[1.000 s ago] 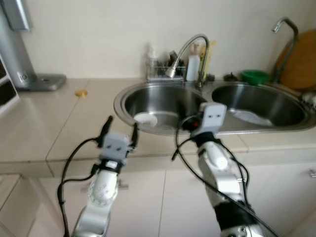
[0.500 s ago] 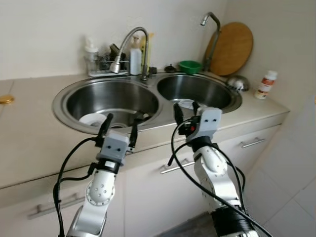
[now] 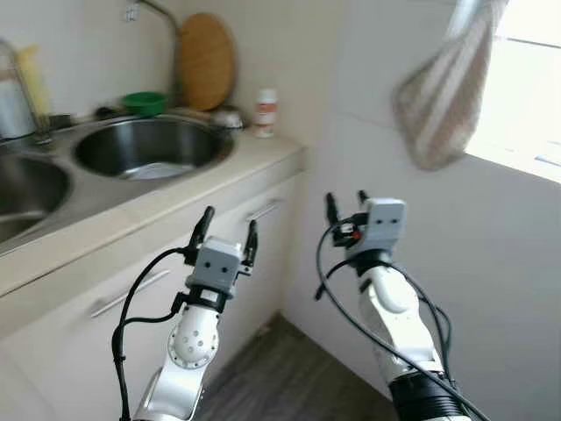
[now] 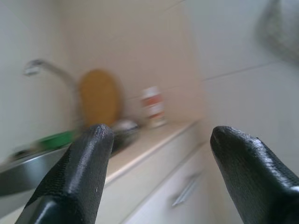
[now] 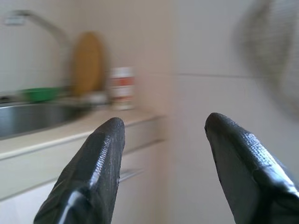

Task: Kitchen organization

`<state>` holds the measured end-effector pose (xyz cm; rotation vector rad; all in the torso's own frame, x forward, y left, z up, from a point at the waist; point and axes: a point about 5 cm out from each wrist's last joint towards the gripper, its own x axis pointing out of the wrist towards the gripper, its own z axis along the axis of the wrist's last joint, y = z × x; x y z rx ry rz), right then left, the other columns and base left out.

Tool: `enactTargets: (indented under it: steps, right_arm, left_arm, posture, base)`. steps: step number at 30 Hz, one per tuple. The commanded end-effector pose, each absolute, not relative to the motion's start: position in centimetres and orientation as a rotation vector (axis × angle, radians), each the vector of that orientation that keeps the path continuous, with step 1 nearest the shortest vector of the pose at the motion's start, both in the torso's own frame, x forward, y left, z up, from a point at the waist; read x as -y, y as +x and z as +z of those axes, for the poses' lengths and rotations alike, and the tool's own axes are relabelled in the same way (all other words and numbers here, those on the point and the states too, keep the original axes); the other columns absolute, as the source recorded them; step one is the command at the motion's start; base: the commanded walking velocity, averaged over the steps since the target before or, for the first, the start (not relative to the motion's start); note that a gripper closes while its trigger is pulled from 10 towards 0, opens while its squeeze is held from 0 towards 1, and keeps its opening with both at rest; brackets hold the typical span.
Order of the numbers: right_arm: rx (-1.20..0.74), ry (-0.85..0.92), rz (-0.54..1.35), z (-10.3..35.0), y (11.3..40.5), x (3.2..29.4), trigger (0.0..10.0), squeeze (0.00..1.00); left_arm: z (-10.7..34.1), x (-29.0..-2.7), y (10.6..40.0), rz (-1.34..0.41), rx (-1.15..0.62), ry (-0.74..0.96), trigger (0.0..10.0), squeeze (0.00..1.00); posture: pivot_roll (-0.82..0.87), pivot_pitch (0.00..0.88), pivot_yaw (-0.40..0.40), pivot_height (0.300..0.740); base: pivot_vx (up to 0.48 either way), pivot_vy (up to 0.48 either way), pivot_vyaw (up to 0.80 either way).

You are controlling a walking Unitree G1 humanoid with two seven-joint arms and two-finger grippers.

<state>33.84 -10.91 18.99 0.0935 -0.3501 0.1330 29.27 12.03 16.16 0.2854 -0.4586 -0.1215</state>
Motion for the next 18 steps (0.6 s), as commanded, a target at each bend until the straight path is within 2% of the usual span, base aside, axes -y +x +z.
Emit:
enactTargets:
  steps: [1,14,18]
  right_arm:
    - [0.363,0.093,0.133,19.6,34.0,10.4,10.0,0.0]
    - [0.315,0.052,0.082,18.8,34.4,11.0,10.0,0.0]
    - [0.269,-0.025,0.063,18.1,34.7,11.2,10.0,0.0]
  left_arm:
    - [16.5,-12.5,29.3,-0.112,0.468,0.305,10.0,0.0]
    - [16.3,-12.4,29.4,-0.114,0.46,0.311,10.0,0.0]
    - [16.2,-12.4,29.5,-0.116,0.449,0.313,10.0,0.0]
  posture:
    - [0.03,0.0,-0.04,0.736]
    - [0.03,0.0,-0.042,0.736]
    - [0.03,0.0,-0.042,0.736]
  base:
    - [0.0,0.0,-0.8]
    - [0.0,0.0,-0.8]
    - [0.0,-0.422,-0.78]
